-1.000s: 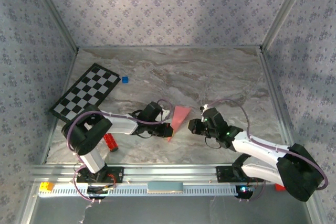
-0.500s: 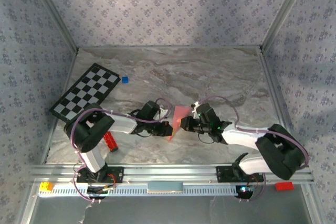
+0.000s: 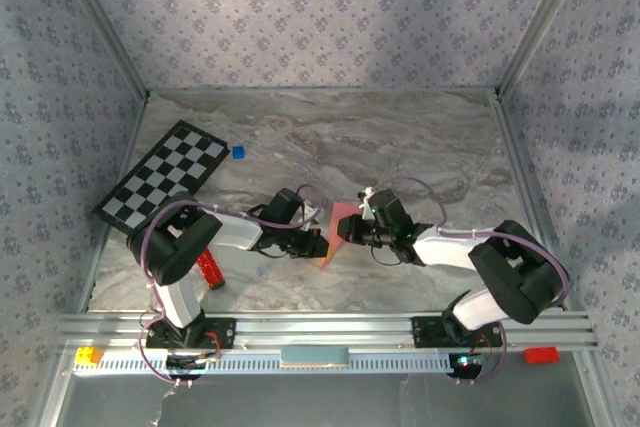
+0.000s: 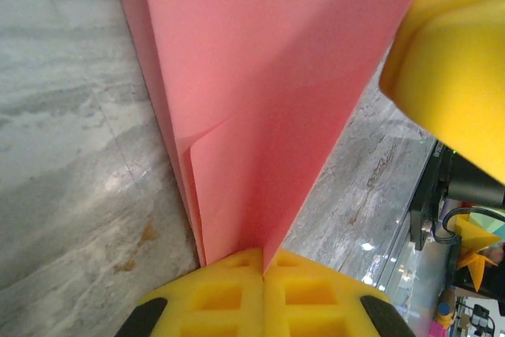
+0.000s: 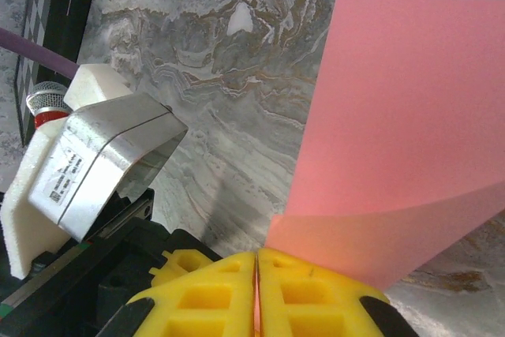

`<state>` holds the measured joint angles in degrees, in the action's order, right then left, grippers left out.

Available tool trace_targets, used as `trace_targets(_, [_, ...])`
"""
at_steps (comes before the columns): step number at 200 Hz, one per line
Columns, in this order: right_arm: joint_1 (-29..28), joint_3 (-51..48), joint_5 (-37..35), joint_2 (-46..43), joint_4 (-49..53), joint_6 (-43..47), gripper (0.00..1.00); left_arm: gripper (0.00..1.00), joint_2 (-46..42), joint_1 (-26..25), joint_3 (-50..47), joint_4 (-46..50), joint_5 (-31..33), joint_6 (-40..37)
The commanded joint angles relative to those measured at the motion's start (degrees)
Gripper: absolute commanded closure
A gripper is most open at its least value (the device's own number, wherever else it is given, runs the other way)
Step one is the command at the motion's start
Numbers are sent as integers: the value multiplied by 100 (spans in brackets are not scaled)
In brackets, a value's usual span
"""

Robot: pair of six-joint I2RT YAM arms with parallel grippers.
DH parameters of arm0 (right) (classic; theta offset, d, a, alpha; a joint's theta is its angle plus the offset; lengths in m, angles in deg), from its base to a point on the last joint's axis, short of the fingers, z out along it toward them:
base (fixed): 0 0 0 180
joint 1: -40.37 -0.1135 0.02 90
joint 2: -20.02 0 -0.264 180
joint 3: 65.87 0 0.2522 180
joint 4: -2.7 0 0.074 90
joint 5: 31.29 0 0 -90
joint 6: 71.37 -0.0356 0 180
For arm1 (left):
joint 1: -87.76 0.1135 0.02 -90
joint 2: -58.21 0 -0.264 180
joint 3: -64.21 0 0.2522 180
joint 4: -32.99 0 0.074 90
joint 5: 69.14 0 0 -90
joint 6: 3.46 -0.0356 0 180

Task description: Fold a paper plane with a square sheet of paper (pick it up from the middle)

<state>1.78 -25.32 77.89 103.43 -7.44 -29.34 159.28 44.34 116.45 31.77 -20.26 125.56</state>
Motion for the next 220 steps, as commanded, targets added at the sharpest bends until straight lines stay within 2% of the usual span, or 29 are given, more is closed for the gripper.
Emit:
trace_targets(1, [28,115,120,112,-80,66,90,100,219,9,16,326,111,-231])
trace_targets(97, [75,220,114,429,-132,38,90,100,268,100,-196,60,98,-25])
trace_targets(220, [127,137,137,329,-101,92,88,100,281,133,-290,-122,169,227])
